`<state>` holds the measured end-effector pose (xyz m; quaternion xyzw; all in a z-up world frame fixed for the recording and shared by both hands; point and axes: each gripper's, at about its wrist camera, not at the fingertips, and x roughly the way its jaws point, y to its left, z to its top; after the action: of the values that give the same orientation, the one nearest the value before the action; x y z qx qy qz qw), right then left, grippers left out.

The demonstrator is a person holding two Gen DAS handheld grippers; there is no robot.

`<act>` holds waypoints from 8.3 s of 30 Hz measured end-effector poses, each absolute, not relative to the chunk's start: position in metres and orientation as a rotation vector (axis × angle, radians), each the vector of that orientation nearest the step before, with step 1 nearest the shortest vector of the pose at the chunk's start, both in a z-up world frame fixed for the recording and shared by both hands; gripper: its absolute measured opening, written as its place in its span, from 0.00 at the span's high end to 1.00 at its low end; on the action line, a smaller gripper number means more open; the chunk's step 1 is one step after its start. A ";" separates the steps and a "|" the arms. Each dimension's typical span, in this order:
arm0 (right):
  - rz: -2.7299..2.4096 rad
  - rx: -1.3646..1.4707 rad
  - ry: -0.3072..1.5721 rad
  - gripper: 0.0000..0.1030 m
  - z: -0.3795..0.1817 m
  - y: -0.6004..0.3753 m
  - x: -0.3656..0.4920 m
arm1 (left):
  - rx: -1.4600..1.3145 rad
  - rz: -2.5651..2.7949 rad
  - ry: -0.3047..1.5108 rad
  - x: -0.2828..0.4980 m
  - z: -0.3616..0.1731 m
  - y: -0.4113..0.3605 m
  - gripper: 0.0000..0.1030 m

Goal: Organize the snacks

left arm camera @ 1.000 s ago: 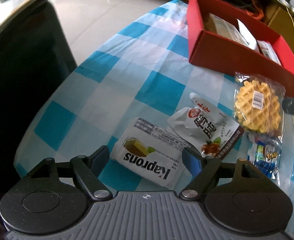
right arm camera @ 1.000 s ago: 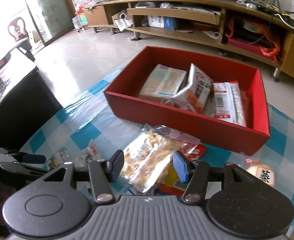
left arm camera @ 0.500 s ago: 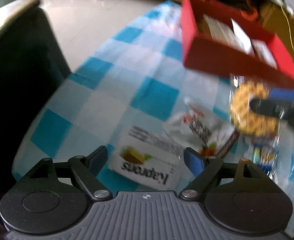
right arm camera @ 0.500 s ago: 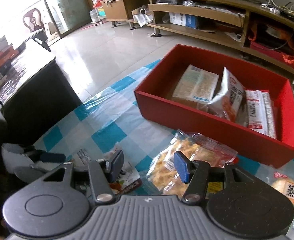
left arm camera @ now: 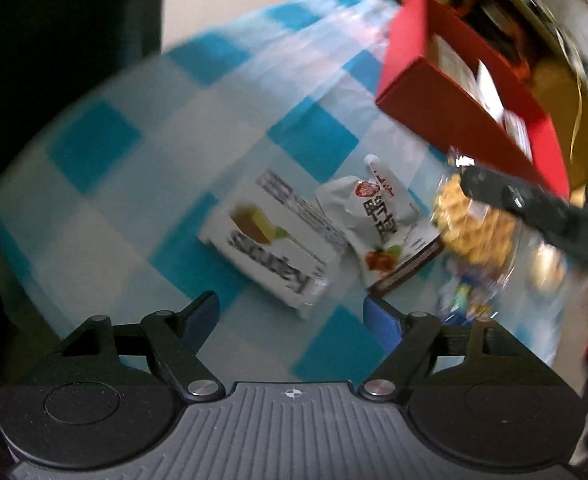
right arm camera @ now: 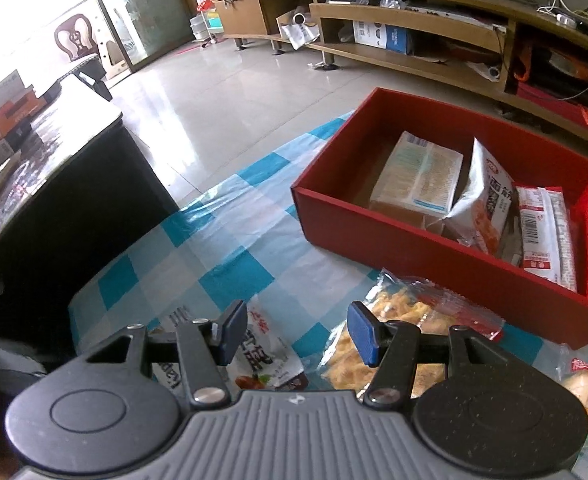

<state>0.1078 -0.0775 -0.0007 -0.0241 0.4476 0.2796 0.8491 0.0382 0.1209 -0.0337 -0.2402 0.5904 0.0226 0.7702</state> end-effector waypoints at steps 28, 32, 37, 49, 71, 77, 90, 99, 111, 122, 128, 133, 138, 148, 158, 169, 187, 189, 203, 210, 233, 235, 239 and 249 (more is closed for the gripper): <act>0.579 -0.036 0.912 0.46 0.013 -0.097 0.103 | -0.237 0.354 1.199 0.086 -0.034 0.094 0.37; 0.585 -0.043 0.921 0.46 0.011 -0.095 0.103 | -0.219 0.360 1.221 0.072 -0.034 0.108 0.37; 0.624 -0.112 0.946 0.46 -0.001 -0.071 0.104 | -0.231 0.345 1.208 0.063 -0.034 0.120 0.37; 0.745 -0.387 0.974 0.46 -0.046 -0.016 0.102 | -0.183 0.276 1.197 0.068 -0.035 0.125 0.25; 0.655 -0.277 1.021 0.69 -0.050 -0.035 0.110 | -0.174 0.262 1.208 0.067 -0.033 0.123 0.37; 0.661 -0.230 1.029 0.73 -0.046 -0.042 0.107 | -0.195 0.243 1.213 0.066 -0.031 0.117 0.37; 0.658 -0.216 1.044 0.69 -0.048 -0.041 0.113 | -0.204 0.228 1.220 0.067 -0.032 0.118 0.37; 0.667 -0.362 1.006 0.44 -0.062 -0.020 0.098 | -0.165 0.245 1.215 0.065 -0.034 0.119 0.36; 0.655 -0.270 1.007 0.53 -0.050 -0.041 0.098 | -0.172 0.220 1.218 0.064 -0.032 0.117 0.37; 0.630 -0.156 0.946 0.53 -0.020 -0.069 0.099 | -0.192 0.182 1.172 0.066 -0.017 0.104 0.37; 0.608 -0.130 0.924 0.53 -0.011 -0.084 0.097 | -0.172 0.169 1.186 0.072 -0.022 0.090 0.38; 0.596 -0.097 0.895 0.53 0.000 -0.098 0.095 | -0.166 0.151 1.169 0.073 -0.017 0.080 0.38; 0.576 -0.081 0.876 0.53 0.006 -0.110 0.096 | -0.157 0.127 1.144 0.074 -0.008 0.067 0.38; 0.544 -0.053 0.844 0.53 0.016 -0.131 0.092 | -0.113 0.100 1.076 0.081 0.013 0.043 0.38; 0.504 0.001 0.804 0.53 0.032 -0.155 0.095 | -0.100 0.079 1.026 0.091 0.031 0.028 0.38; 0.455 0.047 0.771 0.53 0.044 -0.175 0.106 | -0.089 0.058 0.971 0.110 0.048 0.013 0.38; 0.394 0.117 0.721 0.53 0.058 -0.197 0.131 | -0.074 0.029 0.921 0.150 0.064 -0.009 0.38; 0.383 0.129 0.717 0.53 0.059 -0.201 0.136 | -0.074 0.027 0.915 0.156 0.066 -0.012 0.38; 0.337 0.176 0.734 0.53 0.050 -0.210 0.171 | -0.041 0.031 0.904 0.193 0.063 -0.032 0.37; 0.312 0.189 0.750 0.53 0.043 -0.214 0.189 | -0.041 0.041 0.913 0.206 0.058 -0.032 0.37; 0.278 0.170 0.813 0.53 0.018 -0.216 0.223 | -0.008 0.080 0.950 0.237 0.033 -0.037 0.37; 0.277 0.164 0.818 0.53 0.016 -0.216 0.224 | -0.006 0.083 0.954 0.238 0.031 -0.037 0.37; 0.281 0.158 0.826 0.53 0.011 -0.214 0.228 | -0.002 0.088 0.959 0.240 0.029 -0.037 0.37; 0.275 0.150 0.850 0.52 0.003 -0.211 0.233 | -0.002 0.089 0.966 0.242 0.026 -0.036 0.37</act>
<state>0.2332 -0.2112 0.0029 0.0725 0.4108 0.1327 0.8991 0.2423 -0.0363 0.0264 -0.0008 0.4642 0.0426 0.8847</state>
